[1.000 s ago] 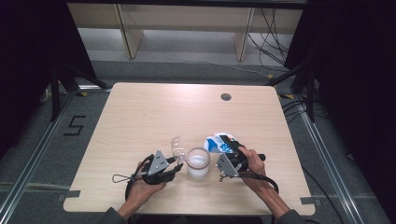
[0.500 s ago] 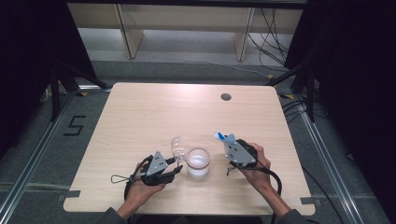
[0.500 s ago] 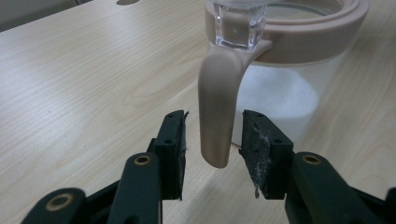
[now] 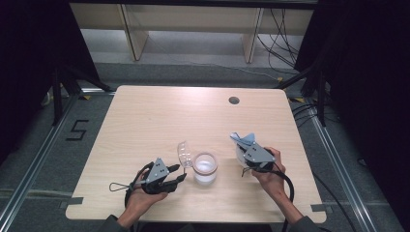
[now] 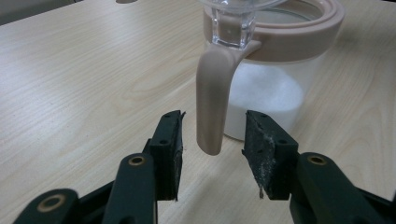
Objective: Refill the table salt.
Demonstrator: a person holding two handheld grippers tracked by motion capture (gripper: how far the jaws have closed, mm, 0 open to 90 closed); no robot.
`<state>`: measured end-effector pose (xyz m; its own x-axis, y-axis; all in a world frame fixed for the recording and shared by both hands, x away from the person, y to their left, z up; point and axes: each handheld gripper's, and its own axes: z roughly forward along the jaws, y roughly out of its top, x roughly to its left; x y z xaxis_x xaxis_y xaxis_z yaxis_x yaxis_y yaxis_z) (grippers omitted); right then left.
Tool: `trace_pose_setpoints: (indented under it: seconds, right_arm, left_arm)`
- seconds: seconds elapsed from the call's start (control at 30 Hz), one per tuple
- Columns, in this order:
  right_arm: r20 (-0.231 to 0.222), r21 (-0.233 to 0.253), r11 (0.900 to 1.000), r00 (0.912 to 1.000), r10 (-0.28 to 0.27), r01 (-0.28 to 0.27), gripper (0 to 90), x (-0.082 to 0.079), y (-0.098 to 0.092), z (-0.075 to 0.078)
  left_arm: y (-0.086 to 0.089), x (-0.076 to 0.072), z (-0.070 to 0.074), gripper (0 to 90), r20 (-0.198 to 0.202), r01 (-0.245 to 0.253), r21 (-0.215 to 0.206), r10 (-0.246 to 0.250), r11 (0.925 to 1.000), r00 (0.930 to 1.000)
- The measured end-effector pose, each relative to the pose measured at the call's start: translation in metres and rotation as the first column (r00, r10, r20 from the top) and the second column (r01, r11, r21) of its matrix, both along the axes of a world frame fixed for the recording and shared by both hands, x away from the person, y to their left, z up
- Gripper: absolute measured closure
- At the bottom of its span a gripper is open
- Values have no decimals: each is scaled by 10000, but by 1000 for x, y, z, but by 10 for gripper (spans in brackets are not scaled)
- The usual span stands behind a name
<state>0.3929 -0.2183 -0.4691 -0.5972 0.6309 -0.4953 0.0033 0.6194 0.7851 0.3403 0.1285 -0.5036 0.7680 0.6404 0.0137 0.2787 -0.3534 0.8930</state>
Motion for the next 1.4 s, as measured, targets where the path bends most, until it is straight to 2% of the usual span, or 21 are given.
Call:
trace_pose_setpoints:
  seconds: [0.03, 0.13, 0.33, 0.37, 0.43, 0.5, 0.57, 0.6, 0.7, 0.73, 0.77, 0.9, 0.93, 0.97, 1.1, 1.17, 1.27, 1.33, 1.4]
  right_arm:
    - [-13, 87, 9999, 10000, -51, 51, 890, 0, -2, 1]
    - [-111, 436, 9988, 9997, -202, 207, 890, 1, -11, 4]
    - [-177, 638, 9971, 9990, -399, 410, 889, 2, -23, 4]
    - [-341, 757, 9953, 9977, -577, 602, 889, 3, -27, 2]
    - [-477, 767, 9949, 9970, -616, 651, 889, 3, -29, 2]
    - [-531, 767, 9945, 9963, -674, 714, 891, 3, -31, 0]
    - [-461, 770, 9947, 9969, -640, 674, 892, 4, -33, -1]
    - [-512, 794, 9943, 9964, -671, 710, 892, 4, -33, -1]
    - [-627, 952, 9926, 9956, -691, 749, 893, 6, -35, -2]
    - [-721, 1036, 9912, 9946, -748, 821, 893, 6, -36, -2]
    - [-851, 1216, 9887, 9934, -775, 875, 893, 6, -37, -3]
    - [-830, 1247, 9884, 9936, -763, 863, 892, 8, -40, -3]
    - [-865, 1265, 9878, 9930, -806, 912, 893, 8, -40, -4]
    - [-871, 1291, 9869, 9925, -858, 966, 892, 8, -40, -4]
    - [-1083, 1229, 9875, 9905, -852, 984, 891, 9, -41, -7]
    - [-1241, 1271, 9860, 9879, -925, 1083, 891, 9, -41, -10]
    - [-1141, 1263, 9864, 9893, -904, 1047, 887, 10, -42, -9]
    - [-1310, 1274, 9856, 9869, -940, 1108, 872, 9, -42, -9]
    - [-1149, 1193, 9872, 9891, -923, 1059, 859, 10, -42, -9]
  left_arm:
    - [0, -1, 0, 556, -63, -7, -98, 6, 10000, 10000]
    - [1, -2, 2, 537, -88, -71, 31, 71, 10000, 9999]
    - [2, -2, 2, 500, -188, -241, -24, 240, 9997, 9995]
    - [2, -3, 3, 487, -226, -236, 17, 237, 9997, 9995]
    - [2, -5, 3, 480, -318, -328, -143, 324, 9994, 9990]
    - [3, -6, 4, 477, -234, -273, 11, 273, 9996, 9994]
    - [4, -7, 4, 479, -378, -257, -129, 252, 9996, 9990]
    - [5, -8, 4, 481, -272, -288, -63, 286, 9996, 9992]
    - [7, -11, 5, 482, -336, -356, -82, 353, 9993, 9988]
    - [8, -10, 5, 483, -269, -203, -63, 202, 9998, 9994]
    - [9, -12, 5, 483, -326, -353, -77, 350, 9993, 9989]
    - [10, -13, 5, 485, -360, -269, -167, 263, 9995, 9990]
    - [10, -13, 5, 483, -374, -241, -24, 240, 9997, 9990]
    - [10, -14, 4, 482, -427, -245, -53, 243, 9997, 9988]
    - [10, -14, 4, 456, -489, -157, -12, 156, 9999, 9987]
    - [9, -15, 2, 436, -649, -235, -169, 224, 9996, 9976]
    - [9, -16, 2, 429, -647, -235, -68, 230, 9997, 9976]
    - [9, -16, 2, 416, -675, -294, -90, 287, 9995, 9973]
    - [10, -16, 2, 413, -694, -331, -92, 324, 9994, 9971]
